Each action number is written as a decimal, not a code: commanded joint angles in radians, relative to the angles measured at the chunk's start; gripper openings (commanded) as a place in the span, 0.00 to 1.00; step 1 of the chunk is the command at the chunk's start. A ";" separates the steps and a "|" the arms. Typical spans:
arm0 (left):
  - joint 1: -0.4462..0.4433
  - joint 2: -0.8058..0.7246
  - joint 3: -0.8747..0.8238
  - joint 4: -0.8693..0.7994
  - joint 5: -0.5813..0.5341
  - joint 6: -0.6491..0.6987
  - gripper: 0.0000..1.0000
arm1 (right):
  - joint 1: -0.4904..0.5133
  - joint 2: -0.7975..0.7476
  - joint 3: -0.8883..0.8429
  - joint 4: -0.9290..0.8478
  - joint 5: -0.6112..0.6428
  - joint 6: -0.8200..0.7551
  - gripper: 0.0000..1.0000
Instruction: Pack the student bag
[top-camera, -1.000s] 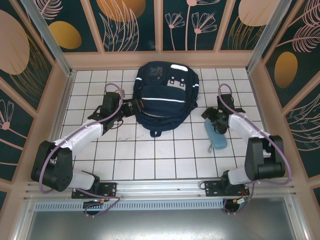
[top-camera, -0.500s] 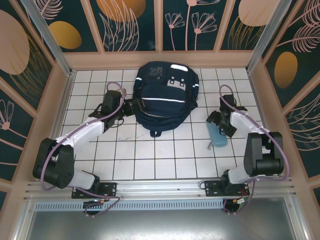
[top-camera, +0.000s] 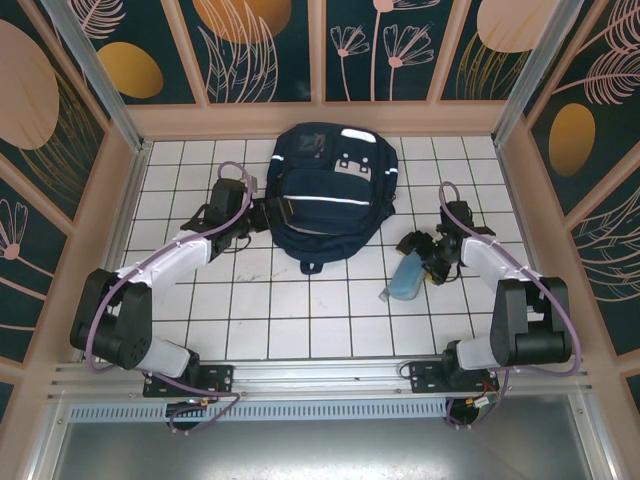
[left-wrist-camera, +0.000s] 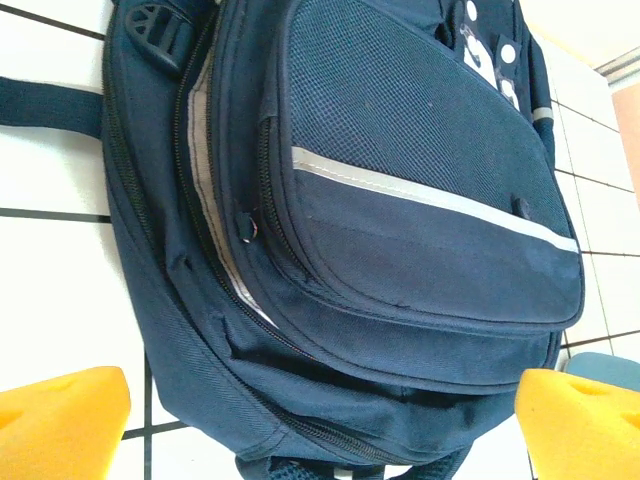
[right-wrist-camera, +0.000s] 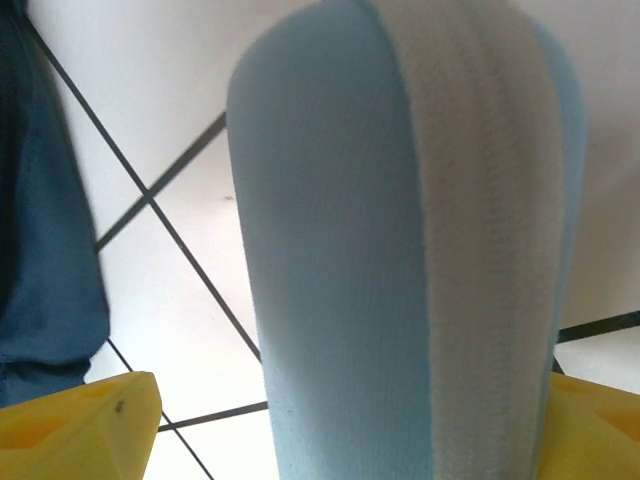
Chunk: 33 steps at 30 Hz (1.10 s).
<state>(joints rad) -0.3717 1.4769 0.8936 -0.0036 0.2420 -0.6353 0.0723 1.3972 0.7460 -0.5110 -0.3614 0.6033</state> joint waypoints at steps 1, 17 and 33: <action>0.007 0.014 0.039 0.016 0.042 0.010 0.98 | 0.025 -0.030 -0.053 0.008 -0.017 -0.006 0.88; -0.185 0.098 0.241 -0.206 -0.163 0.570 0.96 | 0.036 -0.024 -0.047 0.166 0.030 -0.005 0.44; -0.206 0.341 0.530 -0.544 -0.077 1.203 0.81 | 0.035 0.016 -0.052 0.264 -0.062 -0.019 0.40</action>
<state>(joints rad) -0.5755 1.7691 1.3685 -0.4320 0.1356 0.4217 0.1001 1.4044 0.6853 -0.2855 -0.3935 0.6003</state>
